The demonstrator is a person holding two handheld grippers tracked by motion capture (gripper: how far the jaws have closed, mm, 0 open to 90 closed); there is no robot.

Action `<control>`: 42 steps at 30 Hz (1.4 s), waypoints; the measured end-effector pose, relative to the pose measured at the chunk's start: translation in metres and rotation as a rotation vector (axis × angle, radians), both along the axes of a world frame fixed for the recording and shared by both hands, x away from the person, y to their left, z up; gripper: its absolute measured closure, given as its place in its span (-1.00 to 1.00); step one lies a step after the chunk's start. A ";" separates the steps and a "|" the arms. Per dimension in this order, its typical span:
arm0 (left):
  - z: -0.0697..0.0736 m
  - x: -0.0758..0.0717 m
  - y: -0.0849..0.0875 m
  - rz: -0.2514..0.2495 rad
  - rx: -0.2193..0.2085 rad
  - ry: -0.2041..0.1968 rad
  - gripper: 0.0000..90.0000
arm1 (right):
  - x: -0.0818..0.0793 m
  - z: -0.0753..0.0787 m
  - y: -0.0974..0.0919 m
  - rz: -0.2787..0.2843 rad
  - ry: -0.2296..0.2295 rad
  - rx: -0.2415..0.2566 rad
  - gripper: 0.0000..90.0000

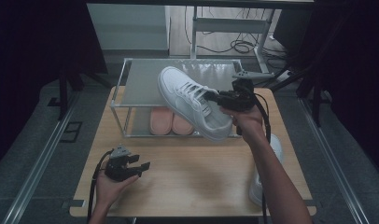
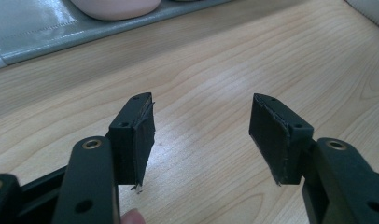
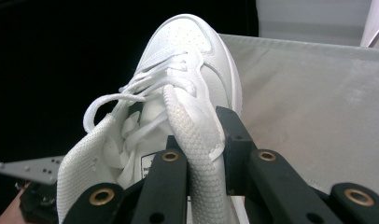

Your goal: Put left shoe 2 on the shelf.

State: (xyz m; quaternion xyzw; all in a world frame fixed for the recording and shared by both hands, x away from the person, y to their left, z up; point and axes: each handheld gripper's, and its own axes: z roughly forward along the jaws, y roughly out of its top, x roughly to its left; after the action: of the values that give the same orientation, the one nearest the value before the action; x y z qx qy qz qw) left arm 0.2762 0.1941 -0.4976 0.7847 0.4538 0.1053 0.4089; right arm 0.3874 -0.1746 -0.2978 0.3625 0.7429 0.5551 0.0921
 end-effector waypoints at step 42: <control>-0.001 0.000 0.001 0.002 0.000 -0.001 -0.09 | 0.082 0.016 0.044 -0.220 0.110 0.019 0.82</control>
State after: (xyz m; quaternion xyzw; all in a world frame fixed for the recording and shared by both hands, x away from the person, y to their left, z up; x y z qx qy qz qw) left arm 0.2760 0.1949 -0.4982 0.7841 0.4545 0.1059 0.4090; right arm 0.4698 -0.1306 -0.2821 0.4725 0.6974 0.5279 0.1082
